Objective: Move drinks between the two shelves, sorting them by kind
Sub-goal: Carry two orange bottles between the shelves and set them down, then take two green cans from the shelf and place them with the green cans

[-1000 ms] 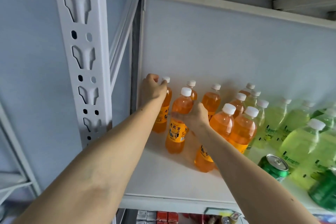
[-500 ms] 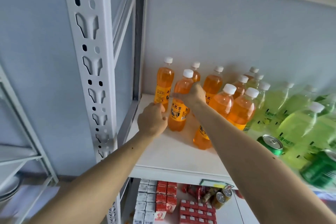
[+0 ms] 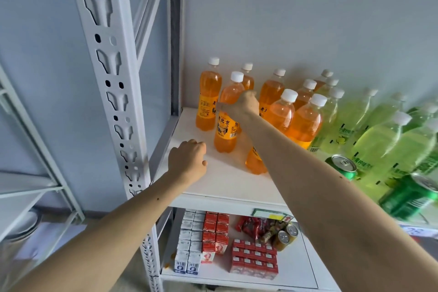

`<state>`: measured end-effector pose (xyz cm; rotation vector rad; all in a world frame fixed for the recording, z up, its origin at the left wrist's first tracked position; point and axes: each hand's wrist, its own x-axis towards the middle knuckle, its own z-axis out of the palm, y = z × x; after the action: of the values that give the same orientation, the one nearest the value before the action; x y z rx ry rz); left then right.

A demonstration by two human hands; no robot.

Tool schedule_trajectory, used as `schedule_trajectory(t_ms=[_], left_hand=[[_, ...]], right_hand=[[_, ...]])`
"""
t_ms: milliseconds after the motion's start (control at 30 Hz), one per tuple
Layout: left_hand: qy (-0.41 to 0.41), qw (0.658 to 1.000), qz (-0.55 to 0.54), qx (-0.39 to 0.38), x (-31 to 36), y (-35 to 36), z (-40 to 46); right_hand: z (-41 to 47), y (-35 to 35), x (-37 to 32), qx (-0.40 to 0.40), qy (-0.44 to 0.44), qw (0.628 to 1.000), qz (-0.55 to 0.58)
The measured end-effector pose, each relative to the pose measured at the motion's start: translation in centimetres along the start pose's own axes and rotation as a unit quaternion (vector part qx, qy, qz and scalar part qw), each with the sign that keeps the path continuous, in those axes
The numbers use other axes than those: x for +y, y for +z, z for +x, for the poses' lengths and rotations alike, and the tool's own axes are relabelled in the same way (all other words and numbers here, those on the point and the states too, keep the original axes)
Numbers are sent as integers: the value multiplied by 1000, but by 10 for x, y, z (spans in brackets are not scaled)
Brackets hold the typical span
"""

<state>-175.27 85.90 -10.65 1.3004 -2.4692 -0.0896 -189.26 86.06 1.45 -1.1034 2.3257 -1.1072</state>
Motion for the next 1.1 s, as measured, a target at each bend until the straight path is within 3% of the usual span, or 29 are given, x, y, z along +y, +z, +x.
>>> schedule_trajectory(t_ms=[400, 767, 1100], left_hand=[[55, 998, -32, -16, 43, -6, -24], [141, 988, -62, -16, 196, 15, -51], [72, 995, -49, -40, 297, 36, -61]], right_hand=[[-97, -30, 33, 75, -141, 987, -30], [-138, -152, 158, 148, -122, 979, -65], [-131, -243, 274, 120, -84, 983, -108]])
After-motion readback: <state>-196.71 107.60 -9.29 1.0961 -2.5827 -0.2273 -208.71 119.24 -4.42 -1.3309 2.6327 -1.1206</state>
